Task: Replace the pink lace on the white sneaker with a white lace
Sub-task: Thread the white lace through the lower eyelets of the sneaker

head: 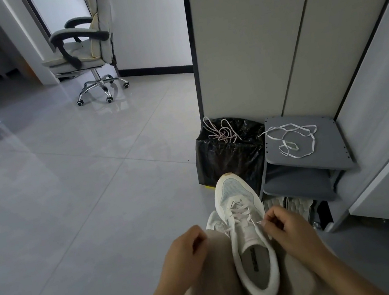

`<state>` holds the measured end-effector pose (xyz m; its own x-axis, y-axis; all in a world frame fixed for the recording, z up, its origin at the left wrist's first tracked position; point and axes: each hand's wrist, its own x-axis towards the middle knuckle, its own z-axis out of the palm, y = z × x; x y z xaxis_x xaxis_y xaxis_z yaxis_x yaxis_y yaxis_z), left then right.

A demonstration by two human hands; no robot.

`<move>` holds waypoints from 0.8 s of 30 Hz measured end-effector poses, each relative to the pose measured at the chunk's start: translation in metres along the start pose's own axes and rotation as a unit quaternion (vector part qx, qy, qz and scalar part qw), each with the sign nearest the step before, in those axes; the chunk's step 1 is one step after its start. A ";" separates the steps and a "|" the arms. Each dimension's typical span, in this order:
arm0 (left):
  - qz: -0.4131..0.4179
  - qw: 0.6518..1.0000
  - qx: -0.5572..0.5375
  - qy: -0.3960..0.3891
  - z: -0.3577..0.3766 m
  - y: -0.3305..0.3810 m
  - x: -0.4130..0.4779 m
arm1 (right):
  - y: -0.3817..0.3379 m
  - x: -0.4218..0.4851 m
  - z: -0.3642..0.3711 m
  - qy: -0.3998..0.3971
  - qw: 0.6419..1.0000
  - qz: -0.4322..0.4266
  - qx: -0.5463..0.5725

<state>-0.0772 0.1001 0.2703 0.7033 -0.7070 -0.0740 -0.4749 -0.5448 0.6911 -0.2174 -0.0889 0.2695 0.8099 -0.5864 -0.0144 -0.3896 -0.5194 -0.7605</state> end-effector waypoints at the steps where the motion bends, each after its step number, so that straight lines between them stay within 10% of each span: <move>1: -0.010 0.999 -0.017 -0.031 -0.003 -0.002 -0.003 | 0.000 0.000 0.001 -0.001 1.000 -0.002 -0.002; 8: 0.045 0.992 0.118 -0.004 0.009 0.033 0.005 | 0.001 0.004 0.003 0.013 1.000 0.008 0.003; 24: 0.025 1.000 -0.001 0.007 0.029 0.029 0.023 | 0.005 0.007 0.000 0.010 0.998 0.034 0.055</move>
<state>-0.0905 0.0550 0.2681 0.6865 -0.7266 -0.0296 -0.5081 -0.5084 0.6952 -0.2136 -0.0955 0.2653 0.7742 -0.6304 -0.0568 -0.3918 -0.4068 -0.8252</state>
